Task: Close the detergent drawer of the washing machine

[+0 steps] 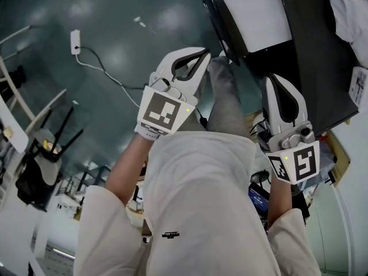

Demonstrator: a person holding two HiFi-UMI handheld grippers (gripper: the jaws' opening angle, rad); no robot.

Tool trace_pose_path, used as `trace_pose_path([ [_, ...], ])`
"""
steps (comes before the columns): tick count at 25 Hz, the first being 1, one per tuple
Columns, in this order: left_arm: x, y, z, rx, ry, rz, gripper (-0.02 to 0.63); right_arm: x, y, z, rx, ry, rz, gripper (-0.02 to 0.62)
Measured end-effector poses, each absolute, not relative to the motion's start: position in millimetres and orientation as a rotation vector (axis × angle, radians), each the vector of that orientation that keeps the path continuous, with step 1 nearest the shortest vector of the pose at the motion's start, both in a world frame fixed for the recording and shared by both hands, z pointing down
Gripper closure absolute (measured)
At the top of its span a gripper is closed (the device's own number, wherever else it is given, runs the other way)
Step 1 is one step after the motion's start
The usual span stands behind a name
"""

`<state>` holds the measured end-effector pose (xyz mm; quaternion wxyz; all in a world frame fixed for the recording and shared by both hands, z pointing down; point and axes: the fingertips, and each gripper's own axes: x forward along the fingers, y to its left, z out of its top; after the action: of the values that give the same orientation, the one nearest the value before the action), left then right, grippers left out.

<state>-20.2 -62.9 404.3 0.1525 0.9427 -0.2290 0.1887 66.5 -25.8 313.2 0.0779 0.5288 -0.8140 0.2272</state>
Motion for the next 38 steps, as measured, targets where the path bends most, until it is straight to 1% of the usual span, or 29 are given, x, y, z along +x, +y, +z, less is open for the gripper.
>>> trace_pose_path([
  [21, 16, -84, 463, 2.777, -0.601, 0.679, 0.591, 90, -30, 344, 1.569, -2.418, 0.775, 0.594],
  [34, 26, -88, 468, 2.788, -0.556, 0.642, 0.591, 97, -35, 348, 1.584, -2.429, 0.830, 0.592],
  [38, 26, -89, 475, 2.804, -0.548, 0.697, 0.591, 98, -32, 350, 1.579, -2.427, 0.848, 0.592],
])
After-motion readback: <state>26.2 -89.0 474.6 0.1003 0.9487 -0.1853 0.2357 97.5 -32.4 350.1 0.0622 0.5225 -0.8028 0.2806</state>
